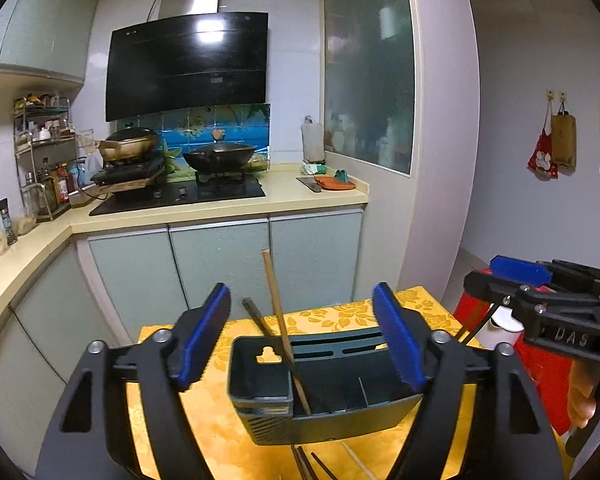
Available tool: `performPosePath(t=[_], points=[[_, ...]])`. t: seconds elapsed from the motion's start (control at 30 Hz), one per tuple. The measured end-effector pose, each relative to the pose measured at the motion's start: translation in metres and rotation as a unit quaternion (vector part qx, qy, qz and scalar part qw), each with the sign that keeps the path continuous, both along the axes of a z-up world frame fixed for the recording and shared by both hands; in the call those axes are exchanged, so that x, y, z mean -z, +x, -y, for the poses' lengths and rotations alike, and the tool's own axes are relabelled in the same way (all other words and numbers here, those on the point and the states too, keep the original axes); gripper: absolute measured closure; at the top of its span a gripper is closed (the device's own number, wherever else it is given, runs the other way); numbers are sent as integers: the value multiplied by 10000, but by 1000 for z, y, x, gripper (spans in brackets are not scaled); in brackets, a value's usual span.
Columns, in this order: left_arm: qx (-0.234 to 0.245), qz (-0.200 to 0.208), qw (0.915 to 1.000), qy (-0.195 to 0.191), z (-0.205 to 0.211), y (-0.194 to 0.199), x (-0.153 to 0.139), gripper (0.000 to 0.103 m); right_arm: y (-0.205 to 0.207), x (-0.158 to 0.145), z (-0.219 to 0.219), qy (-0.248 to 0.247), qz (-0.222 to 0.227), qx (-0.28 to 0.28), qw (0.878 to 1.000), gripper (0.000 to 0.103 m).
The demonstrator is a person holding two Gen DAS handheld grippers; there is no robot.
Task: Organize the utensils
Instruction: 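Lower the chopsticks into the holder and open both tools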
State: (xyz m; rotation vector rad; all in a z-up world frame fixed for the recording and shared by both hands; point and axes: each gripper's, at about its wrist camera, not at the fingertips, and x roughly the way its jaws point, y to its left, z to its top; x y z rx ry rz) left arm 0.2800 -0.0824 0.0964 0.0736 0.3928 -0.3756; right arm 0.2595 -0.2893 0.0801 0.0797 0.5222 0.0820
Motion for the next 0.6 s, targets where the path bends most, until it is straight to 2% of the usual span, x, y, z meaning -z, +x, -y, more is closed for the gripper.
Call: performPosePath(t=[0.1, 0.33, 0.6], points=[[-93, 12, 10000, -25, -7, -7, 0, 22, -8, -3, 1, -84, 94, 54, 9999, 52], [-219, 109, 9997, -25, -22, -31, 0, 20, -35, -8, 9, -197, 364, 178, 9990, 52], [-391, 180, 9990, 105, -39, -64, 19, 20, -75, 22, 8, -522, 511, 399, 9965, 52]])
